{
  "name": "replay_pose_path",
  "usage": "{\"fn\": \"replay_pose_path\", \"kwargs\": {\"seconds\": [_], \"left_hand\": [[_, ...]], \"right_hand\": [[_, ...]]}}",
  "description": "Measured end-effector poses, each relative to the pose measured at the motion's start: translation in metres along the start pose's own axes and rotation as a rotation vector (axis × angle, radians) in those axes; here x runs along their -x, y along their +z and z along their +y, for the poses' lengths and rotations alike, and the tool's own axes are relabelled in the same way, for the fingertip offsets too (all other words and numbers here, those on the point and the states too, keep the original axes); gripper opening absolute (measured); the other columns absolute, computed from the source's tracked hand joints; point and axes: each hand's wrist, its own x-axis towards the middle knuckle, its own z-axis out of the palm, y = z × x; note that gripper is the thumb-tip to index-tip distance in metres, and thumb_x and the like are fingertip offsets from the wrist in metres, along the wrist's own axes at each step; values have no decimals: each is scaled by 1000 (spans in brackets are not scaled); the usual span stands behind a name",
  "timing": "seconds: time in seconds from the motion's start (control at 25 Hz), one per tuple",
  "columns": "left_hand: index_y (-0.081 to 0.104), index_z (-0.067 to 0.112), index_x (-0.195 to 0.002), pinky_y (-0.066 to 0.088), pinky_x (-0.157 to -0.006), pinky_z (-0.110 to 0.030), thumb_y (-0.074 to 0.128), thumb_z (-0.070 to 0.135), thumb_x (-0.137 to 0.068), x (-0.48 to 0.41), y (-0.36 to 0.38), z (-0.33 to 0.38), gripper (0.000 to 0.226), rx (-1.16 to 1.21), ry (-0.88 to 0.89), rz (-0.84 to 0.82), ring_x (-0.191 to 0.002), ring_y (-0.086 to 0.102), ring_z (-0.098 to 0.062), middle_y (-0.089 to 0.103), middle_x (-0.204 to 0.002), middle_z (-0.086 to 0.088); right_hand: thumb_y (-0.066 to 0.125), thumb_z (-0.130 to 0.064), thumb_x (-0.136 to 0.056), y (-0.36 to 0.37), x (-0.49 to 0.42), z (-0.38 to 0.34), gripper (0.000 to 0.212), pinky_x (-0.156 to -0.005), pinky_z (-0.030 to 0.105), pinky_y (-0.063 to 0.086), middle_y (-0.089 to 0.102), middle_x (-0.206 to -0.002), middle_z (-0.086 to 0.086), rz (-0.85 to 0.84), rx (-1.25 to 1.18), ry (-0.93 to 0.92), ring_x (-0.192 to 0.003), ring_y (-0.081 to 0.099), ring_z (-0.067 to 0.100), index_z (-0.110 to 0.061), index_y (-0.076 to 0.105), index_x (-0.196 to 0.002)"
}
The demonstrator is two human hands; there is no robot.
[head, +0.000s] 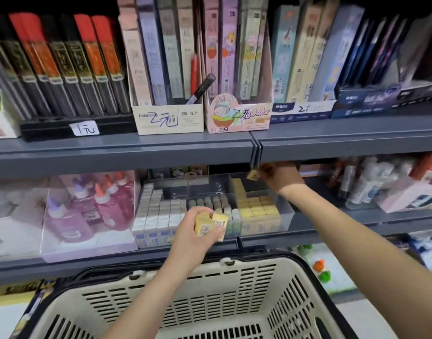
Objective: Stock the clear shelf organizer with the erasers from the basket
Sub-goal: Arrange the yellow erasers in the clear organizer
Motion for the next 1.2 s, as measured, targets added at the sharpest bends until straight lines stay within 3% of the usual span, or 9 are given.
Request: {"fn": "replay_pose_path", "kwargs": {"seconds": [0.24,0.4,0.6,0.72,0.8,0.88,1.04,1.12,1.2], "left_hand": [[55,34,-96,46,-62,-9,72,16,-79,3,-1,-9,31,21,-3,-1,-79,59,0,62,-96,7],[54,35,-96,50,-64,-13,71,16,-79,4,0,-6,30,42,-4,-11,-78,60,1,62,-95,7],[54,31,-94,52,-60,-17,67,8,-82,-1,6,9,29,117,2,-52,-73,66,-7,63,-96,0],[54,28,-95,52,-57,-17,67,7,-83,-4,10,17,28,95,9,-68,-67,65,-3,62,-96,-2],[54,26,-96,53,-58,-19,68,9,-82,-6,13,20,26,105,4,-69,-69,66,-3,62,-96,-4],[53,28,-97,56,-62,-24,66,14,-84,-8,14,23,23,116,-27,-51,-66,66,-4,63,-95,-3],[51,22,-101,54,-58,-29,62,18,-88,-11,10,25,17,246,-157,-8,-66,62,-9,63,-89,-7],[52,15,-101,50,-50,-23,61,13,-87,-12,10,29,16,419,-242,-8,-66,59,-12,60,-79,-6],[51,12,-98,49,-47,-22,58,7,-87,-14,10,33,14,512,-300,-8,-66,58,-15,59,-73,-6]], "right_hand": [[48,-19,-93,12,-18,7,23,-82,21,34,62,-119,1,-518,63,-101,-94,50,11,-21,65,-109],[39,-19,-97,11,-18,8,28,-81,23,35,62,-118,1,-587,32,-66,-93,50,11,-21,64,-110],[45,-35,-95,-1,12,-19,25,-80,24,43,66,-111,-2,-329,-112,-125,-95,59,15,-25,65,-106],[57,-42,-87,-14,47,-44,18,-75,19,53,72,-81,-9,-508,-497,-216,-73,66,1,-28,69,-87],[67,-33,-81,-18,59,-48,8,-74,20,55,72,-78,-4,-621,-581,-267,-69,66,2,-27,69,-86],[71,-24,-79,-21,55,-39,9,-69,18,55,71,-75,-5,-578,-597,-232,-66,66,3,-26,67,-87],[61,-23,-88,-22,13,-13,5,-80,27,48,65,-94,-6,-316,-346,12,-85,61,14,-25,61,-94],[49,-27,-95,-17,-4,-5,11,-76,23,36,60,-96,-2,-240,-18,-49,-82,50,13,-24,59,-91],[44,-24,-97,-6,-13,0,22,-75,23,33,64,-101,9,-233,46,-105,-80,47,15,-25,49,-75]]}}
